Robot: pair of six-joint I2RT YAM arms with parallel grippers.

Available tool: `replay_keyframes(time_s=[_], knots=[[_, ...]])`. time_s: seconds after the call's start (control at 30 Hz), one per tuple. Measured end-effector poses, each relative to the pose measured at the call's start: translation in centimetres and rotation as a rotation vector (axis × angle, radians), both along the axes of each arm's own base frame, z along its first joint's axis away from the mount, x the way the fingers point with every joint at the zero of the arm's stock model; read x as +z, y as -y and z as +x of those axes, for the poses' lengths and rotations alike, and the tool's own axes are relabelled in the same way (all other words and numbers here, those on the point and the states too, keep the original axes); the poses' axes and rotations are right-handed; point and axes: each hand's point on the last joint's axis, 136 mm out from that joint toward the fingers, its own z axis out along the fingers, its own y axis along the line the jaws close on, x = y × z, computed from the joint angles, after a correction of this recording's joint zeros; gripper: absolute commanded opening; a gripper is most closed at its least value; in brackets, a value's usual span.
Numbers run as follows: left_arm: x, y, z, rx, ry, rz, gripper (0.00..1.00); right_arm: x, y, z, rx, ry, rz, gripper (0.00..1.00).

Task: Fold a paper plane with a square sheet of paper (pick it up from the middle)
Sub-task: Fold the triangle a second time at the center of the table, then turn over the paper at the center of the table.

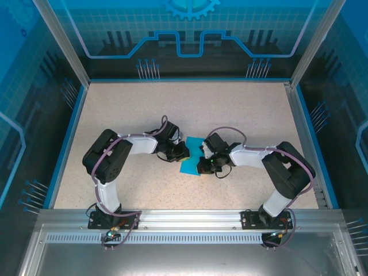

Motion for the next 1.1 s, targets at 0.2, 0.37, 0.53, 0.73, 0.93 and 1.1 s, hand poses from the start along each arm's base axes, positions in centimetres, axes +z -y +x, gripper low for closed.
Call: replay_keyframes(time_s=[0.2,0.37,0.53,0.73,0.93,1.1], knots=[[0.2,-1.7,1.9,0.030,0.037,0.049,0.13,0.0,-0.1,0.2,0.000,0.013,0.008,0.01],[0.3,-4.4,5.1,0.105,0.088,0.131,0.13,0.1,-0.1,0.2,0.000,0.016,0.011,0.01],[0.5,-6.2,6.4,0.145,0.122,0.186,0.17,0.6,-0.3,0.4,-0.002,0.030,0.021,0.04],[3.4,-6.7,6.2,0.176,0.170,0.167,0.36,2.1,0.3,0.8,-0.027,0.034,-0.023,0.32],[5.8,-6.8,3.6,0.215,0.183,0.069,0.54,7.9,0.0,5.4,-0.079,0.204,0.056,0.47],[4.2,-6.1,0.9,0.220,0.099,-0.013,0.59,7.6,2.5,7.9,-0.131,0.223,0.052,0.52]])
